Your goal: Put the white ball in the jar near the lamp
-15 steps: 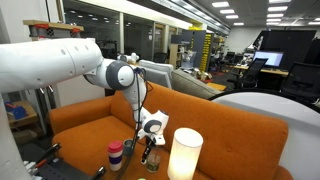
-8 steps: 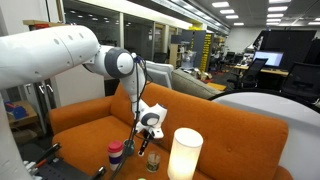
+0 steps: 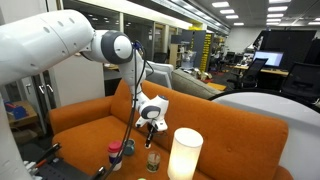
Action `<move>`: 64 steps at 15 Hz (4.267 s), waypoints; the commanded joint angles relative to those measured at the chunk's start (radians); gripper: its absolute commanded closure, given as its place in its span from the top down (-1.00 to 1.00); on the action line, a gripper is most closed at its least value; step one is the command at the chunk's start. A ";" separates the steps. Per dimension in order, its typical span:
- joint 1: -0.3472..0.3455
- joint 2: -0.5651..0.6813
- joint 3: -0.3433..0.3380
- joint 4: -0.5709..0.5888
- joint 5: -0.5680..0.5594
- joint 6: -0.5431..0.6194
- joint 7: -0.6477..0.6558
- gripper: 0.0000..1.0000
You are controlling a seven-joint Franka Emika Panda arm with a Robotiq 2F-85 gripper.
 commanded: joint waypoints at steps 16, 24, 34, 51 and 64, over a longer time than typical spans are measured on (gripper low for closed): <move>0.037 0.228 -0.096 0.237 -0.007 0.029 0.117 -0.82; 0.026 0.284 -0.110 0.321 -0.045 -0.040 0.130 0.60; 0.030 0.209 -0.121 0.195 -0.018 0.018 0.120 0.72; -0.002 0.107 -0.031 0.066 0.036 0.036 0.067 -1.00; -0.023 -0.041 0.000 -0.186 0.061 0.224 -0.027 -1.00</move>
